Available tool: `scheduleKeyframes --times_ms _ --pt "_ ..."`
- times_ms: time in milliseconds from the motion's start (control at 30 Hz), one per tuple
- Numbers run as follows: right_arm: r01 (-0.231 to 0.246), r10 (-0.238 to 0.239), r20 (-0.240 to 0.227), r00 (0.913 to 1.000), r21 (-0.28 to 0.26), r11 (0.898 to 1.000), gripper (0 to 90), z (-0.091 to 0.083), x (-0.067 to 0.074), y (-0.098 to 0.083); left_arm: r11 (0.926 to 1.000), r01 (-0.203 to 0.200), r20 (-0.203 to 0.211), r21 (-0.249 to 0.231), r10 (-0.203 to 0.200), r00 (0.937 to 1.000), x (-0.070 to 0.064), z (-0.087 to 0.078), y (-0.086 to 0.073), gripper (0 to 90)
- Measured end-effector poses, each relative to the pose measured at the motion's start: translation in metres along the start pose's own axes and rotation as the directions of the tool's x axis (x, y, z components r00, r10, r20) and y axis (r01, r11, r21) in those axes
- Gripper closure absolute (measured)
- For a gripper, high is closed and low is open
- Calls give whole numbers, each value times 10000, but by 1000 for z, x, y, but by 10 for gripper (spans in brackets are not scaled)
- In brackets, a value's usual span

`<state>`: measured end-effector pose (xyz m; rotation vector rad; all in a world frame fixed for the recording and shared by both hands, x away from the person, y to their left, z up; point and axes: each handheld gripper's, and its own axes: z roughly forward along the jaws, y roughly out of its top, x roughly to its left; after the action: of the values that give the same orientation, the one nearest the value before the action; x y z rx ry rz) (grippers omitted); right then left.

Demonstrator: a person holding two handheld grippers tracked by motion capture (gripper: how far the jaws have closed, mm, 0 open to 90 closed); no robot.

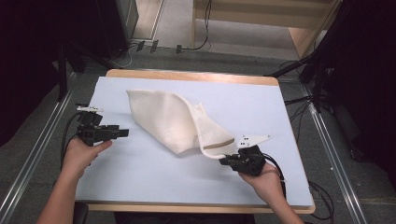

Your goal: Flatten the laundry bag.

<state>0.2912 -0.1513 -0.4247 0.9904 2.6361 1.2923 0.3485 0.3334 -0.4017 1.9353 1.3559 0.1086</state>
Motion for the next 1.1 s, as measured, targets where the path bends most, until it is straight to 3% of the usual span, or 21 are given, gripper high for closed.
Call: scheduleKeyframes --times_ms 367,567,700,900,1100 --pt "-58 80 -135 9999 1529 9882 872 1 6 -34 9999 -12 -15 -159 12 10000 6 -1 8 405" --pt "112 -110 -23 9999 1731 9848 871 -2 8 -40 9988 200 -121 -453 -206 9997 18 -13 7 408" --pt "391 -328 -374 9988 1817 9826 869 -7 14 -44 9960 536 -222 -717 -553 9982 33 -25 2 408" --pt "139 -108 -621 9980 509 9986 627 -28 7 -39 9938 639 -314 -904 -670 9973 38 -31 -2 408" --pt "149 -156 -451 9989 -157 9998 595 -56 -5 -39 9951 540 -360 -831 -571 9977 35 -29 -2 408"
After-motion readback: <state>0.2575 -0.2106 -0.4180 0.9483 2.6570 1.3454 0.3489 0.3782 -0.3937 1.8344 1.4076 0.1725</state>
